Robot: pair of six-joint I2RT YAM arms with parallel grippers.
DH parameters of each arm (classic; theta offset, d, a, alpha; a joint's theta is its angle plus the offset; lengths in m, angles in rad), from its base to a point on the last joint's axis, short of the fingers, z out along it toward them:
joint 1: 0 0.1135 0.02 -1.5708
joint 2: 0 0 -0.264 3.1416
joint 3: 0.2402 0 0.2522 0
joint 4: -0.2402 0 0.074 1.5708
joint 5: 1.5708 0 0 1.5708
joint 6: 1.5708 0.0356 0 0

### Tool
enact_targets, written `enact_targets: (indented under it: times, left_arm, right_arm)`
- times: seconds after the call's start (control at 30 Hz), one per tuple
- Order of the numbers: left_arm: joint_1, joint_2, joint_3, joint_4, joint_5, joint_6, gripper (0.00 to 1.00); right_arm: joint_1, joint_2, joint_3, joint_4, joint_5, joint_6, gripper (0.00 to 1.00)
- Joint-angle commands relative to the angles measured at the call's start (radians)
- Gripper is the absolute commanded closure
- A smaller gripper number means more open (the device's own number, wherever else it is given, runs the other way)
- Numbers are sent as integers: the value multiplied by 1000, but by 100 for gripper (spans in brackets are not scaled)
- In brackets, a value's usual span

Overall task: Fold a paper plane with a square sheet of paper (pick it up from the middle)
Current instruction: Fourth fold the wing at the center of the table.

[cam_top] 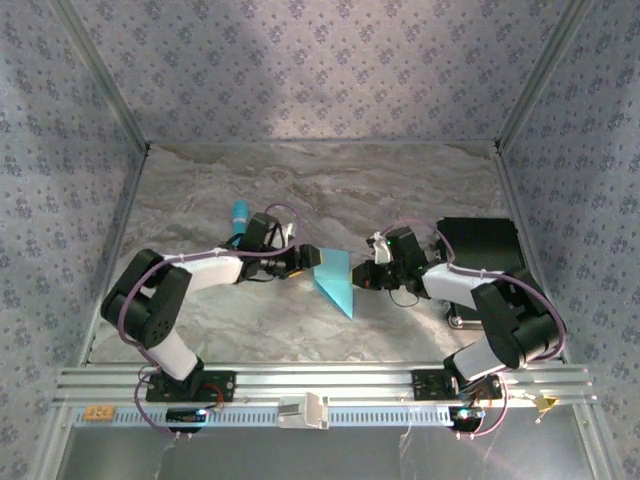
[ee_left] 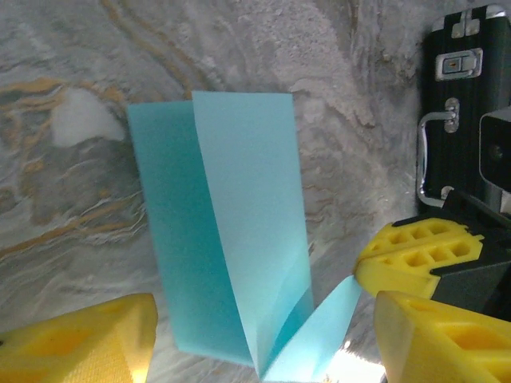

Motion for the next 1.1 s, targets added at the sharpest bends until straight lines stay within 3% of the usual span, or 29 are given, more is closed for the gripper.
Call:
enact_targets:
  times: [0.0, 0.33, 0.5, 0.7, 0.9, 1.07]
  left_arm:
    - [-10, 36, 44, 56, 63, -27, 32]
    - [-23, 129, 86, 89, 87, -63, 47]
    - [-27, 152, 96, 99, 71, -77, 66]
    - [-29, 111, 35, 161, 1, -133, 94]
    - [-33, 4, -29, 117, -130, -152, 98]
    - [-38, -48, -53, 93, -183, -168, 98]
  right_arm:
    - [-9, -17, -18, 36, -18, 24, 99]
    - [-9, -17, -21, 41, -15, 29, 98]
    - [-8, -28, -20, 28, -11, 27, 95]
    - [8, -152, -10, -112, 151, -8, 71]
    - [54, -282, -21, -187, 320, -41, 55]
    - [141, -340, -71, -97, 445, -67, 52]
